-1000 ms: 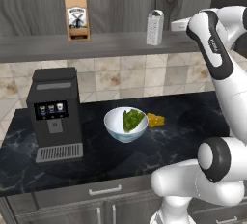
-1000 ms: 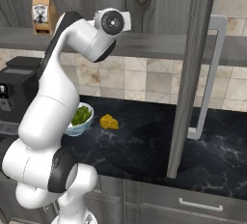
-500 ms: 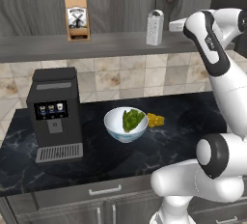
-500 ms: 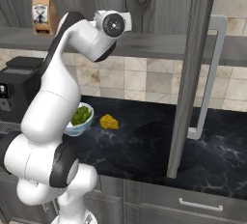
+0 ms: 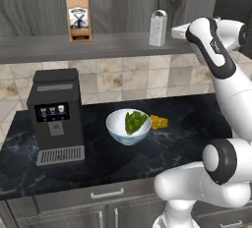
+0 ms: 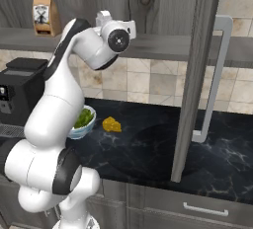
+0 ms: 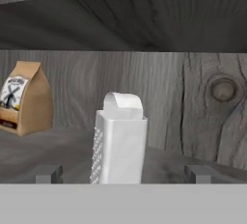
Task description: Pick the cheese from the fridge and the cheese grater from the cabinet and place them next to the salad bowl.
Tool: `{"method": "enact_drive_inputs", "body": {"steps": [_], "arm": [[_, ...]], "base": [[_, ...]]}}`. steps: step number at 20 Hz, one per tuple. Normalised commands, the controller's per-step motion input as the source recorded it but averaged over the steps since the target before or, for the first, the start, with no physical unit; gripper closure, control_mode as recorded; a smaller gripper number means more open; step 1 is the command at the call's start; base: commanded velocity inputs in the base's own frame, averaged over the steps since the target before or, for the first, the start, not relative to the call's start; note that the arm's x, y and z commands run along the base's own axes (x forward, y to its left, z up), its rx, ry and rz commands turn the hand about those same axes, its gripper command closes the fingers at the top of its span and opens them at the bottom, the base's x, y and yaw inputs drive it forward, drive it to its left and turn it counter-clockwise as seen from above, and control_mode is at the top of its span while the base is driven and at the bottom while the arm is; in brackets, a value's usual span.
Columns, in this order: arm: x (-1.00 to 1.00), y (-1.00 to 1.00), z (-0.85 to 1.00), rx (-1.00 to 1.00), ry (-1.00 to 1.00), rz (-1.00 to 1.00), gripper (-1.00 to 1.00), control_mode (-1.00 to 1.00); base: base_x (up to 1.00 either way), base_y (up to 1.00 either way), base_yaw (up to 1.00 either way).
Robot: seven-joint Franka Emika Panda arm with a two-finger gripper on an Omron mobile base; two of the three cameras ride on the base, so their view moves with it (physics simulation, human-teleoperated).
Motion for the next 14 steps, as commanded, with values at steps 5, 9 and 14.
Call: {"method": "enact_drive_inputs", "body": {"steps": [5, 9, 14], "arm": [[0.03, 0.00, -0.08, 0.09, 0.00, 0.01, -1.00, -1.00], [0.02, 0.00, 0.00, 0.08, 0.02, 0.05, -1.00, -1.00], [0.12, -0.02, 0.00, 0.00, 0.00, 0.05, -1.00, -1.00]], "base": [[0.00, 0.00, 0.00], [0.00, 0.00, 0.00], [0.00, 0.00, 0.00]]}}
